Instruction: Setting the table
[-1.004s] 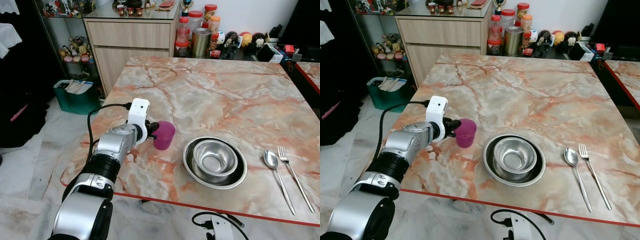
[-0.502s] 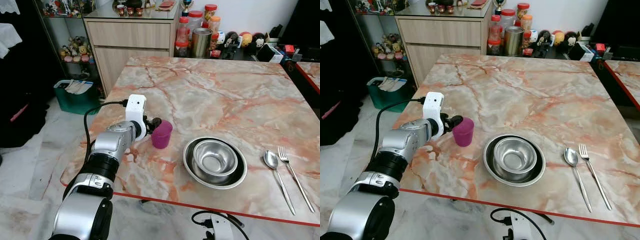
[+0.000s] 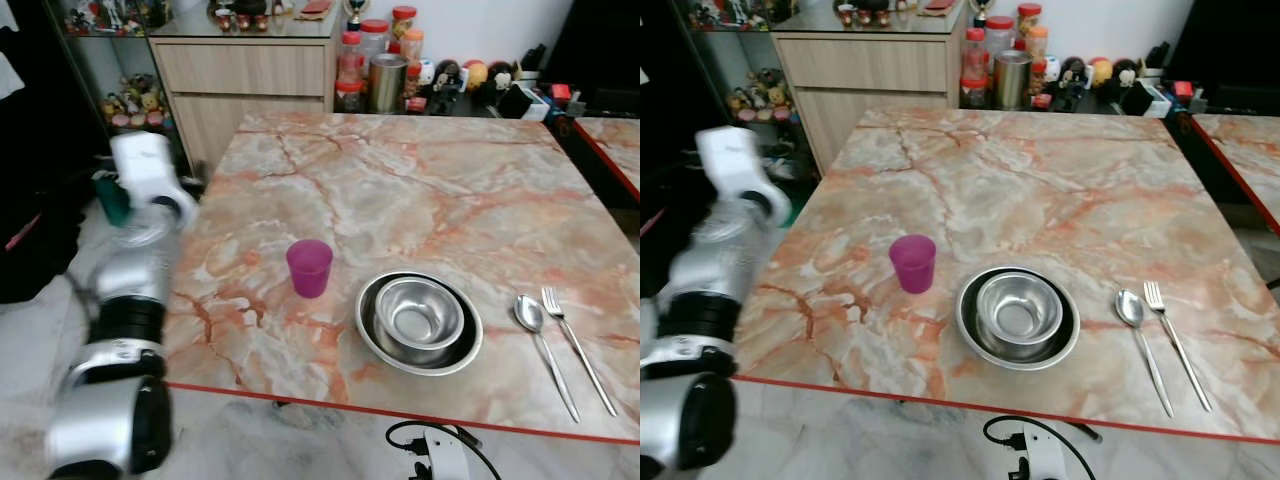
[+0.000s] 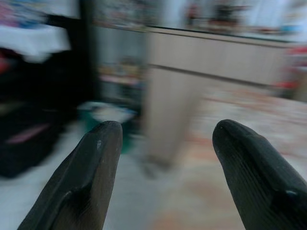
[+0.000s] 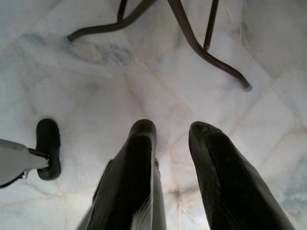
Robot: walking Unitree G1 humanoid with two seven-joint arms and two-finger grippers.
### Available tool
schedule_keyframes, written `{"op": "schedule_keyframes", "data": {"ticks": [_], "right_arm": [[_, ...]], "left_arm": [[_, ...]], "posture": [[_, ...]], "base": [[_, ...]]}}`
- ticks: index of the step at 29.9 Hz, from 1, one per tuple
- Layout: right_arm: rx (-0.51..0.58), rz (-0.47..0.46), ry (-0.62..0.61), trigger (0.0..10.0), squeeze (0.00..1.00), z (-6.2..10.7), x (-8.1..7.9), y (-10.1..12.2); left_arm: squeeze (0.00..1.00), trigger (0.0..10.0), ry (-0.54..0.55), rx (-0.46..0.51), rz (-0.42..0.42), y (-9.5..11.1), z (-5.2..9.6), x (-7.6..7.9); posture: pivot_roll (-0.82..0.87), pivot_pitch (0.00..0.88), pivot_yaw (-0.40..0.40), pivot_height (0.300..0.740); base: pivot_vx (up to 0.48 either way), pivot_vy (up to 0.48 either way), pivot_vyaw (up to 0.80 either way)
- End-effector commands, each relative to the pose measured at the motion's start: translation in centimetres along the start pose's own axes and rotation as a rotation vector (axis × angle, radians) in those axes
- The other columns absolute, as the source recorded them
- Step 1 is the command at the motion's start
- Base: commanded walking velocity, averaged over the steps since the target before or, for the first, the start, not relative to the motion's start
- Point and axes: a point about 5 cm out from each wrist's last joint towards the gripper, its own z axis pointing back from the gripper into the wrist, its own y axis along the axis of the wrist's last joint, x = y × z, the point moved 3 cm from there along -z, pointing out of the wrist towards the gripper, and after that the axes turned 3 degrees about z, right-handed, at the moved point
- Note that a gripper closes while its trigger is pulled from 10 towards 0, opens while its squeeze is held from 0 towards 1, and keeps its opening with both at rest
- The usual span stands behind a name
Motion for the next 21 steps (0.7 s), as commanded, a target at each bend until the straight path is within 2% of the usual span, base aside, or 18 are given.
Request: {"op": "schedule_keyframes", "data": {"ticks": [1, 3, 4, 6, 7, 8, 9, 13, 15, 16, 18, 19, 21], "right_arm": [[-0.002, 0.000, 0.006, 10.0, 0.00, 0.0, -0.2, 0.0], [-0.002, 0.003, 0.009, 10.0, 0.00, 0.0, -0.3, 0.0], [-0.002, 0.003, 0.010, 10.0, 0.00, 0.0, -0.3, 0.0], [-0.001, 0.006, 0.014, 10.0, 0.00, 0.0, -0.5, 0.0], [-0.002, 0.005, 0.016, 10.0, 0.00, 0.0, -0.5, 0.0], [-0.002, 0.005, 0.016, 10.0, 0.00, 0.0, -0.5, 0.0], [-0.003, 0.006, 0.017, 10.0, 0.00, 0.0, -0.6, -0.1], [-0.005, 0.003, 0.018, 10.0, 0.00, 0.0, -0.7, -0.2], [-0.008, 0.004, 0.018, 10.0, 0.00, 0.0, -0.7, -0.3], [-0.010, 0.005, 0.019, 10.0, 0.00, 0.1, -0.7, -0.4], [-0.011, 0.006, 0.019, 10.0, 0.00, 0.1, -0.7, -0.5], [-0.013, 0.006, 0.018, 10.0, 0.00, 0.1, -0.7, -0.6], [-0.015, 0.007, 0.018, 10.0, 0.00, 0.1, -0.7, -0.6]], "left_arm": [[0.00, 10.0, 0.052, -0.013, -0.057, -1.0, 0.2, -1.3], [0.00, 10.0, 0.220, -0.011, -0.195, -1.6, 0.8, -6.0], [0.00, 10.0, 0.267, -0.012, -0.238, -1.8, 1.1, -7.3], [0.00, 10.0, 0.402, -0.042, -0.329, -3.2, 2.6, -11.1], [0.00, 10.0, 0.485, -0.109, -0.374, -5.1, 4.0, -13.5], [0.00, 10.0, 0.485, -0.109, -0.374, -5.1, 4.0, -13.5], [0.00, 10.0, 0.539, -0.157, -0.406, -6.5, 5.2, -15.1], [0.00, 10.0, 0.631, -0.247, -0.447, -9.4, 7.9, -17.7], [0.00, 10.0, 0.670, -0.322, -0.475, -11.5, 9.8, -18.9], [0.00, 10.0, 0.697, -0.397, -0.487, -13.4, 11.6, -19.7], [0.00, 10.0, 0.706, -0.471, -0.483, -15.1, 13.0, -20.0], [0.00, 10.0, 0.667, -0.580, -0.471, -17.6, 14.8, -19.6], [0.00, 10.0, 0.604, -0.660, -0.462, -19.4, 15.7, -18.8]], "posture": [[0.01, 0.000, -0.001, 0.740], [0.02, 0.000, 0.001, 0.740], [0.02, 0.000, 0.001, 0.740], [0.02, 0.000, 0.003, 0.740], [0.02, 0.000, 0.007, 0.740], [0.02, 0.000, 0.007, 0.740], [0.02, 0.000, 0.007, 0.740], [0.01, 0.000, 0.014, 0.740], [0.01, 0.000, 0.014, 0.740], [0.01, 0.000, 0.015, 0.740], [0.01, 0.000, 0.015, 0.740], [0.01, 0.000, 0.017, 0.740], [0.01, 0.000, 0.018, 0.740]], "base": [[0.000, 0.000, 0.00], [0.000, 0.000, 0.00], [0.000, 0.000, 0.00], [0.000, 0.000, 0.00], [0.000, 0.000, 0.00], [0.000, 0.000, 0.00], [0.000, 0.000, 0.00], [0.000, 0.000, 0.00], [0.000, 0.000, 0.00], [0.000, 0.000, 0.00], [0.000, 0.000, 0.00], [0.000, 0.000, 0.00], [0.000, 0.000, 0.00]]}}
